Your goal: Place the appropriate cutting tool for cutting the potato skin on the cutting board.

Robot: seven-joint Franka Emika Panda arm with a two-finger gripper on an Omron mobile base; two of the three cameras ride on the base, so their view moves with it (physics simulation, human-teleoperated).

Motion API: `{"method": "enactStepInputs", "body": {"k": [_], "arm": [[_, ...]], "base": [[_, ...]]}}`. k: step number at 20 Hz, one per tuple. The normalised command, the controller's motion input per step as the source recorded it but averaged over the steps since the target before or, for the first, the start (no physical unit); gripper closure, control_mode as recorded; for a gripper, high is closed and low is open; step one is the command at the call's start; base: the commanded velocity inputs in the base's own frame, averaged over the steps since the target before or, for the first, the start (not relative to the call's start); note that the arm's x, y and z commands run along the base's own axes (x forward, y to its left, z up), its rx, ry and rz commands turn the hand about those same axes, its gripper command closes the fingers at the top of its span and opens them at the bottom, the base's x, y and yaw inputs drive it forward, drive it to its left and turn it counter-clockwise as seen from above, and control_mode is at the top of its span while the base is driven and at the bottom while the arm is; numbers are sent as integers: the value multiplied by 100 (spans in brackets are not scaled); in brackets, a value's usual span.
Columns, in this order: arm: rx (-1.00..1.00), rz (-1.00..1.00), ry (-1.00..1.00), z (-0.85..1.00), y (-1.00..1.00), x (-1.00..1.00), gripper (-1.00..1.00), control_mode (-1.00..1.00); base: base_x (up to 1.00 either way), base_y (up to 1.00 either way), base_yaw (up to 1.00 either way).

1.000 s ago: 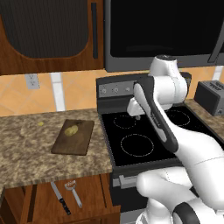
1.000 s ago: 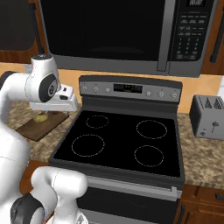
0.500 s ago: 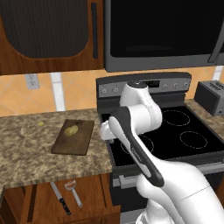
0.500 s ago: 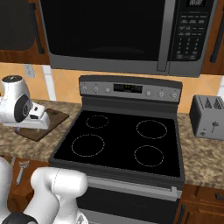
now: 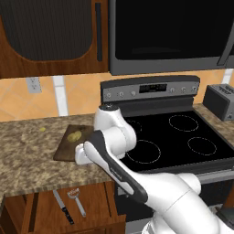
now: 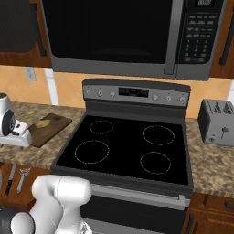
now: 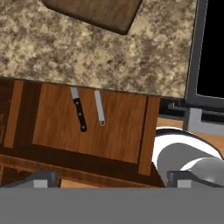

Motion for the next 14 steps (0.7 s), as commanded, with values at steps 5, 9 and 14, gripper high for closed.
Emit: {"method": "enactStepInputs", "body": {"k": [5, 9, 14], "arm": [[0, -5, 2, -48, 80, 0, -100, -100], [0, -9, 11, -38, 38, 0, -100, -100], [-2, -4, 16, -40, 11, 0, -100, -100]], "base": [[0, 0, 0], [0, 0, 0], [0, 0, 0]]}}
